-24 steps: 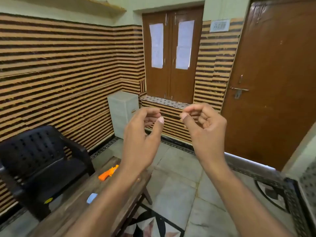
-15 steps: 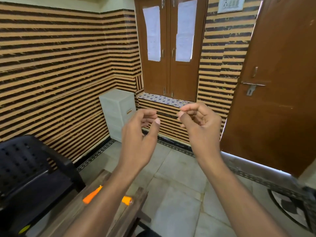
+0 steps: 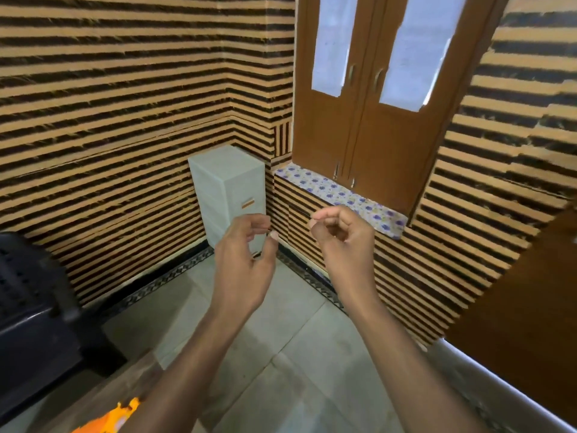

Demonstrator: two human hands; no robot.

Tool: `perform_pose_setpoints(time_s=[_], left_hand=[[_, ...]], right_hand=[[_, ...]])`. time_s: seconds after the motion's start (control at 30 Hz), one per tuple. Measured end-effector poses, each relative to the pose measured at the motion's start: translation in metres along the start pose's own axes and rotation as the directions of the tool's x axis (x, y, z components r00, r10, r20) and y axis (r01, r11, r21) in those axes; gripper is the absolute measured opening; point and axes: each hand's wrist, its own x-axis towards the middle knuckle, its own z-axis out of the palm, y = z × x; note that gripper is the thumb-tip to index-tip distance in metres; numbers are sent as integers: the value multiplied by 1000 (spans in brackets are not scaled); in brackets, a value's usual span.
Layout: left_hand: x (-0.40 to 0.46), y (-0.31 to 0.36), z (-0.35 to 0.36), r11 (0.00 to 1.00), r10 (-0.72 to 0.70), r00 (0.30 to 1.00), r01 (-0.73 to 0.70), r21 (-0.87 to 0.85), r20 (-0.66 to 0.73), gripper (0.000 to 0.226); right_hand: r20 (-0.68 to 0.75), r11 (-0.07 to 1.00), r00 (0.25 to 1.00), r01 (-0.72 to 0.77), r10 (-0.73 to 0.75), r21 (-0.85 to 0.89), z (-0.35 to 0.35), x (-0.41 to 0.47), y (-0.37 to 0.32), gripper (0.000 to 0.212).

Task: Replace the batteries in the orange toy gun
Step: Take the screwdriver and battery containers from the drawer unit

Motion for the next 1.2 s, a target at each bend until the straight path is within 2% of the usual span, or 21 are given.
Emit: perform_pose_setpoints(time_s=[0.23,0.43,0.63,0.73,0.83,0.93,1.07,1.13,1.2], left_hand=[[154,-129,92,990,-80,997,82,119,-20,24],[295,-233,156,962,-186,982,172,212,46,27],[410,-350,219,859,-380,922,320,400,79,30],[461,-419,252,803,-439,888,319,503,137,45],[511,-504,299,733,-524,822,303,610,222,57],[545,-569,336,662,-622,739,319,679,259,62],[585,-669,386,616,-671,694,323,719,263,63],[591,-712,408,562,-718,654,344,752,237,64],[589,-748,429,510,-758,619,367,778,204,67]], right_hand=[[115,1000,993,-4,6,-15,77,185,124,14],[223,996,972,-67,80,-65,155,351,210,15],[353,990,927,-90,124,-110,238,497,307,11],[446,983,886,-51,126,-177,286,560,372,12],[554,965,814,-30,174,-259,339,624,456,13],[636,940,749,55,184,-336,377,666,513,21],[644,897,763,321,-55,-304,436,735,601,34],[666,864,734,416,-135,-284,465,758,650,37],[723,834,672,486,-164,-262,486,771,693,38]])
